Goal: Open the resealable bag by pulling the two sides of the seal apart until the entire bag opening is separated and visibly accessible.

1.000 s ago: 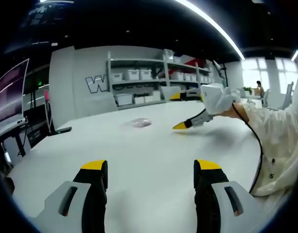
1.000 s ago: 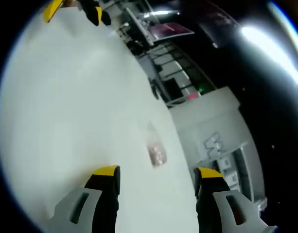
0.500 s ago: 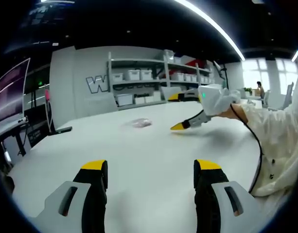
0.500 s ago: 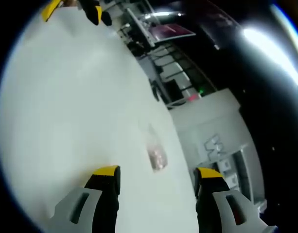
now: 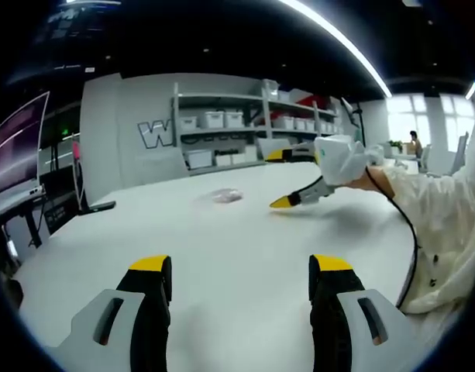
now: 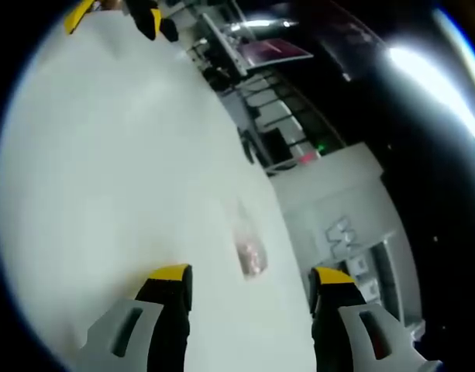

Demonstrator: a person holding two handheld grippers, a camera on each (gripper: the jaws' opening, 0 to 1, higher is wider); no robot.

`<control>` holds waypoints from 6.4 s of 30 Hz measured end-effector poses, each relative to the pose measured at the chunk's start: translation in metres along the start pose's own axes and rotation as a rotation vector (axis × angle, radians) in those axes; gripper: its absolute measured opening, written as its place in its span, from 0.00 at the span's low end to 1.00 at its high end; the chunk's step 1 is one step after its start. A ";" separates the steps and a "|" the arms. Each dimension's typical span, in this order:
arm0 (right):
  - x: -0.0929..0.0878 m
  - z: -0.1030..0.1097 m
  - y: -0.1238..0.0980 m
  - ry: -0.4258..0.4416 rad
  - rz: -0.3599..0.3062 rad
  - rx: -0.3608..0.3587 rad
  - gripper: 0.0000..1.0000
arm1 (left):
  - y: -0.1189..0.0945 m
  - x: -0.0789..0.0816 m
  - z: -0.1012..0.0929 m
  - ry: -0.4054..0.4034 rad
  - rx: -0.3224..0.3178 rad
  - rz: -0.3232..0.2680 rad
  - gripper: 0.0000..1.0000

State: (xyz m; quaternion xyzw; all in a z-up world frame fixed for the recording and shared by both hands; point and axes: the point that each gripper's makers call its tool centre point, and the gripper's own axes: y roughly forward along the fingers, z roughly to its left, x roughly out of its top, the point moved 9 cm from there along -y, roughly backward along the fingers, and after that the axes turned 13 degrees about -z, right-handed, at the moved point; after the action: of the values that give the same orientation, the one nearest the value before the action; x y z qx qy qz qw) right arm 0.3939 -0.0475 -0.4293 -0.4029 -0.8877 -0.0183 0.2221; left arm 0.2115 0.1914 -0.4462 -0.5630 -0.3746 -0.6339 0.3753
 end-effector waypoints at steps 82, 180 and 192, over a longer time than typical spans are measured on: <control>0.011 0.008 0.044 -0.054 -0.019 -0.009 0.57 | -0.005 -0.001 0.008 -0.023 0.016 -0.012 0.72; 0.009 0.005 0.091 -0.021 -0.026 -0.045 0.52 | -0.012 -0.005 0.021 -0.037 0.047 -0.003 0.72; 0.006 0.002 0.098 -0.022 -0.016 -0.046 0.52 | -0.012 -0.005 0.023 -0.038 0.047 -0.007 0.72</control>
State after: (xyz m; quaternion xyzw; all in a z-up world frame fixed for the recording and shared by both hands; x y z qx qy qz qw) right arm 0.4602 0.0230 -0.4435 -0.4010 -0.8927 -0.0359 0.2028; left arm 0.2112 0.2171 -0.4498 -0.5650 -0.3982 -0.6153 0.3790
